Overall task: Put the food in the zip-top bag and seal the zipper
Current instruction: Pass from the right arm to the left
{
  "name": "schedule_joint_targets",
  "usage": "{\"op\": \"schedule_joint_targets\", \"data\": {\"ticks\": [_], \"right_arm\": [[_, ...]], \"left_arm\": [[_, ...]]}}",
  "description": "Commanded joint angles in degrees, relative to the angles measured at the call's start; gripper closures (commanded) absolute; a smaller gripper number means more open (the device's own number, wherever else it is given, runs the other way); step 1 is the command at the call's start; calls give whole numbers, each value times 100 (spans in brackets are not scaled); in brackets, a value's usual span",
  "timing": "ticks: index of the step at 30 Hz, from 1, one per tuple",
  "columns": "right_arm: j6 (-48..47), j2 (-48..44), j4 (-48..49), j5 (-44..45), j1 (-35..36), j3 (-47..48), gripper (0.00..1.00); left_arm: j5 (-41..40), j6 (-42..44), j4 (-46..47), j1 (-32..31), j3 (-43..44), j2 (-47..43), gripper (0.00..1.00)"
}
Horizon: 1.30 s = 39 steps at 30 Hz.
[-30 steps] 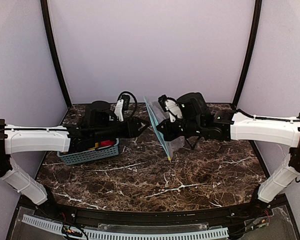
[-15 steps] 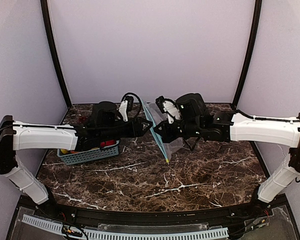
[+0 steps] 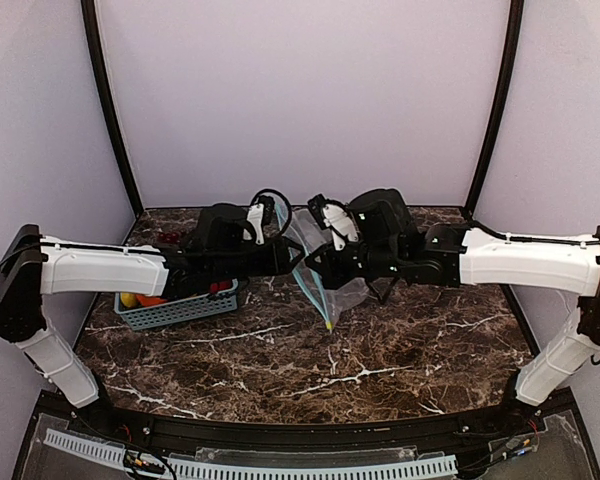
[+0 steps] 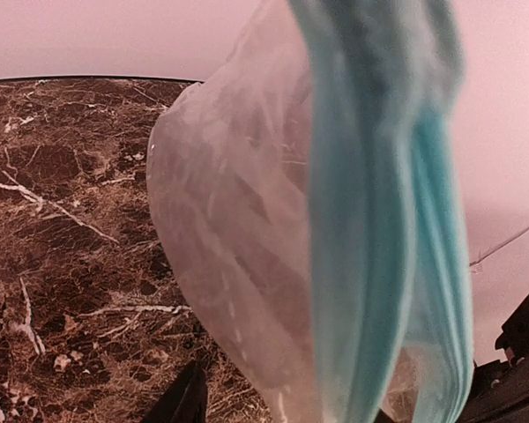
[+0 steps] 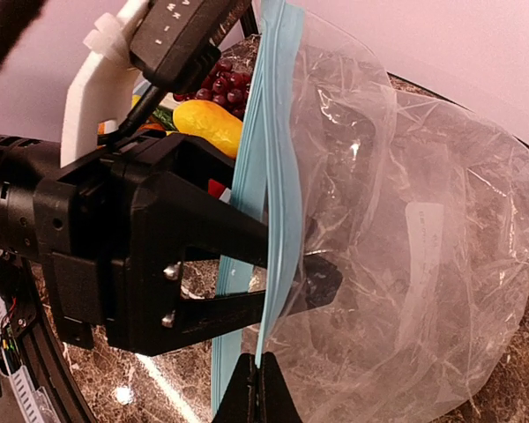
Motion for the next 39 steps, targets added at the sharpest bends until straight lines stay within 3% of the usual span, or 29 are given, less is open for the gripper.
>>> {"op": "schedule_joint_targets", "data": {"ticks": [1, 7, 10, 22, 29, 36, 39], "right_arm": [[-24, 39, 186, 297, 116, 132, 100], [219, -123, -130, 1265, 134, 150, 100], [230, -327, -402, 1756, 135, 199, 100], [138, -540, -1258, 2795, 278, 523, 100], [608, -20, -1215, 2764, 283, 521, 100], [734, 551, -1105, 2325, 281, 820, 90], [755, 690, -1104, 2235, 280, 906, 81]], "left_arm": [[71, -54, -148, 19, 149, 110, 59], [82, 19, -341, 21, 0, 60, 86], [-601, 322, -617, 26, -117, -73, 97], [-1571, 704, -1287, 39, -107, -301, 99], [-499, 387, -420, 7, -338, -380, 99], [-194, 201, 45, -118, -357, -331, 99], [-166, 189, 106, -141, -349, -346, 99]]}}
